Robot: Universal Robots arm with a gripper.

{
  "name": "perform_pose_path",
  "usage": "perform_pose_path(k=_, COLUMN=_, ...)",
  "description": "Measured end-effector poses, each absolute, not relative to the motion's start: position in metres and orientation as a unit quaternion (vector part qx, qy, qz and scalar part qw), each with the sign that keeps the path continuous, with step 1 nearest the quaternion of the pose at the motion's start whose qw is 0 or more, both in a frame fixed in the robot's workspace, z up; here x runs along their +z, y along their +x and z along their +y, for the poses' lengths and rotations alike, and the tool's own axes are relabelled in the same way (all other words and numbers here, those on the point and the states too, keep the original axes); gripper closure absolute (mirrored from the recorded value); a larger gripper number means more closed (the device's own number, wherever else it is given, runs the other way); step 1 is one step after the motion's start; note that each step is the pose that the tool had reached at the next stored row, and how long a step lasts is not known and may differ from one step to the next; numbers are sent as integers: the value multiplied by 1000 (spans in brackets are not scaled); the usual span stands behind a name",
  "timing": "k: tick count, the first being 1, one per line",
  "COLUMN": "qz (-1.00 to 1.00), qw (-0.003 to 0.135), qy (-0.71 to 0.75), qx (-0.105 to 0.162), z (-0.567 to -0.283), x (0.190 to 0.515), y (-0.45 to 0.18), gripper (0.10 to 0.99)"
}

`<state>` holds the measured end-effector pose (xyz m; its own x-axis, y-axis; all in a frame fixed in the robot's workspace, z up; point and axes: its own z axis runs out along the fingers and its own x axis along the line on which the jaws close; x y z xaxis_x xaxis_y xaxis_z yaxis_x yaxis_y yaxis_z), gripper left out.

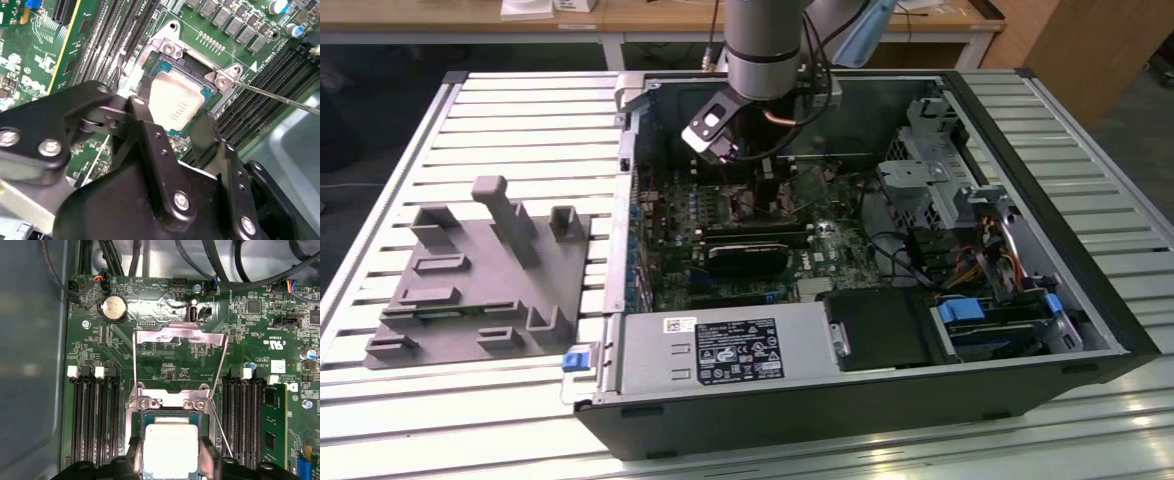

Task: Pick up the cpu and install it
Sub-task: 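Place the cpu into insertion slot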

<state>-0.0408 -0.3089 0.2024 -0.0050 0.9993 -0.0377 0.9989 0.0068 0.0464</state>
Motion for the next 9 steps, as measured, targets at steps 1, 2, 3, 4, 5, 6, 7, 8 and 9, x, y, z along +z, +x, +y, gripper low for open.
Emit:
perform_pose_path(k=1, qz=709, qw=30, qy=705, qx=3, z=-309, x=204, y=-41, gripper=553)
perform_pose_path(k=2, qz=709, qw=30, qy=705, qx=3, z=-309, x=205, y=-41, gripper=553)
perform_pose_path(k=3, qz=709, qw=30, qy=705, qx=3, z=-309, x=206, y=-41, gripper=612)
perform_pose_path(k=4, qz=709, qw=30, qy=705, qx=3, z=-309, x=208, y=-41, gripper=612)
perform_pose_path(k=5, qz=709, qw=30, qy=705, qx=3, z=-309, x=209, y=-41, gripper=671)
perform_pose_path(k=6, qz=709, qw=30, qy=705, qx=3, z=-309, x=210, y=-41, gripper=729)
perform_pose_path(k=7, qz=709, qw=30, qy=705, qx=3, z=-309, x=210, y=-41, gripper=729)
perform_pose_path(k=8, qz=709, qw=30, qy=705, qx=3, z=-309, x=211, y=-41, gripper=784)
perform_pose_path(k=9, qz=709, qw=30, qy=705, qx=3, z=-309, x=211, y=-41, gripper=843)
